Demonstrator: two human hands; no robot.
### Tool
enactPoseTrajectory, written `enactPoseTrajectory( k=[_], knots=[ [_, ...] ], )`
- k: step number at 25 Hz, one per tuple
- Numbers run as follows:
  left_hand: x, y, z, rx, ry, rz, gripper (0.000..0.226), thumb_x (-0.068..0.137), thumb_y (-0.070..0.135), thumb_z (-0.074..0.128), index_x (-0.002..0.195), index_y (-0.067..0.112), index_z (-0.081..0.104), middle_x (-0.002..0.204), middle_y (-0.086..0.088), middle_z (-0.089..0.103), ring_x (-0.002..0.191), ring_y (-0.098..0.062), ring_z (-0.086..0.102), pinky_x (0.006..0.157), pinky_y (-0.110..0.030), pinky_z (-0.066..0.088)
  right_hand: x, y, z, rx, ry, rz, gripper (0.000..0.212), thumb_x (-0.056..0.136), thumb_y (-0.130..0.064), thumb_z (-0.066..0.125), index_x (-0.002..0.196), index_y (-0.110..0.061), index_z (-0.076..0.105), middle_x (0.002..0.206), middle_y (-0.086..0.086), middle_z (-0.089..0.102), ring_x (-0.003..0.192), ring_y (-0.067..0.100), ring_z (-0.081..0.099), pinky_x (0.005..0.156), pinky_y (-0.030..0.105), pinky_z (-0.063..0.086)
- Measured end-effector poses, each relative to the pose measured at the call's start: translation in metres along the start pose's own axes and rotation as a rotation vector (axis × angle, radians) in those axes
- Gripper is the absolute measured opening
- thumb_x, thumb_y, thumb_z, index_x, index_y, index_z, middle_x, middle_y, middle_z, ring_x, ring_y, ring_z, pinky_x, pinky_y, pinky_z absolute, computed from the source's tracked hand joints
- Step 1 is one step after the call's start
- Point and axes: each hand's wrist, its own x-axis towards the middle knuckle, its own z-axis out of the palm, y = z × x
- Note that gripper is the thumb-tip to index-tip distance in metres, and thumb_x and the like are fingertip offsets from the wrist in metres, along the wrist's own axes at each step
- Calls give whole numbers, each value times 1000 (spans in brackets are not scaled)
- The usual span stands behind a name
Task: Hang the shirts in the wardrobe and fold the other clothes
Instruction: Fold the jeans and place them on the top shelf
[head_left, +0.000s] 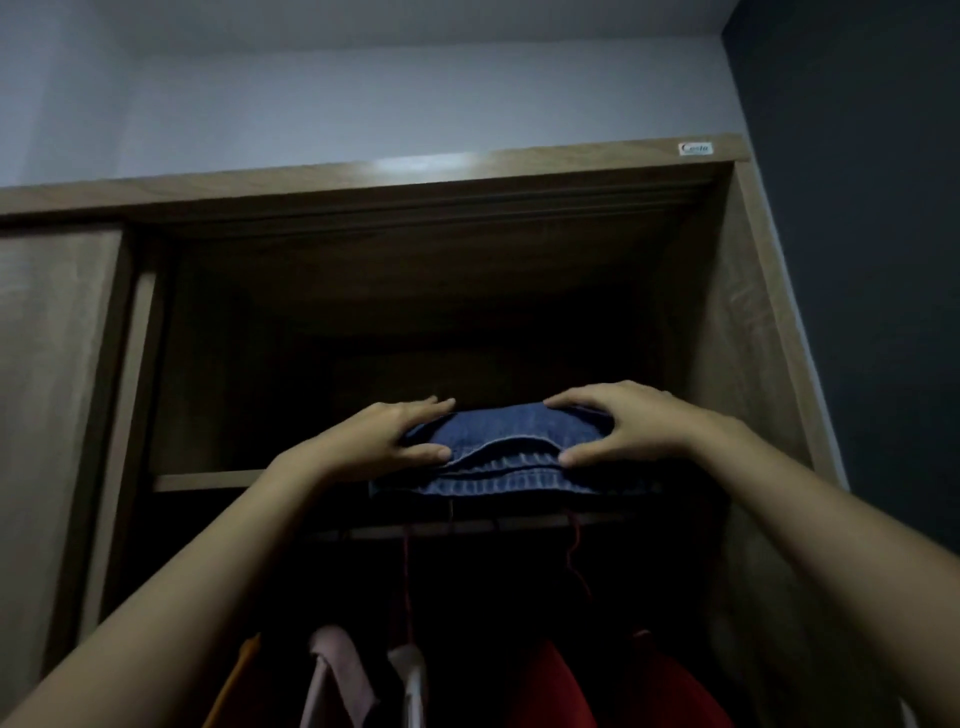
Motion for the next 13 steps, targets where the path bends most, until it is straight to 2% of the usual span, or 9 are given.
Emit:
enactPoseTrajectory(
  k=[2, 4, 5, 7, 10, 13],
  knots=[
    [0, -5, 6, 62, 3, 5, 64, 87, 57, 46, 144, 43, 21, 155, 5, 23, 141, -15, 24, 113, -30, 24, 0, 9, 8, -313, 11, -106, 88, 74, -68, 56, 142, -51, 3, 153, -8, 27, 136, 14, 33, 106, 38, 33],
    [-3, -4, 9, 202, 19, -7, 63, 87, 60, 40, 144, 47, 15, 156, 8, 19, 141, -16, 26, 110, -37, 31, -1, 16, 19, -510, 60, -147, 92, 80, -65, 51, 134, -54, -23, 157, 1, 14, 140, 21, 27, 107, 39, 30],
    [-5, -3, 11, 268, 21, -4, 64, 87, 63, 37, 144, 49, 10, 157, 8, 15, 140, -18, 27, 107, -38, 33, -2, 18, 24, -547, 89, -141, 93, 81, -64, 49, 128, -55, -30, 157, 6, 14, 139, 25, 28, 107, 39, 29],
    [-10, -1, 13, 374, 23, 44, 67, 82, 70, 30, 139, 57, -2, 159, 3, 7, 138, -22, 30, 104, -39, 37, -3, 20, 30, -604, 171, -170, 95, 82, -64, 47, 125, -53, -37, 150, 13, 28, 129, 28, 40, 102, 40, 35],
    [-11, 2, 14, 462, 1, 88, 70, 73, 77, 22, 125, 66, -23, 158, -10, 3, 130, -28, 39, 101, -36, 38, -1, 28, 34, -636, 258, -272, 98, 83, -64, 47, 126, -49, -39, 128, 8, 48, 105, 24, 55, 86, 37, 45],
    [-3, 2, 19, 608, 30, 121, 83, 82, 73, 34, 127, 58, -34, 151, -16, 26, 116, -29, 47, 96, -34, 40, 2, 32, 34, -622, 262, -302, 98, 83, -61, 49, 131, -47, -35, 122, 7, 53, 98, 23, 58, 81, 35, 47]
  ],
)
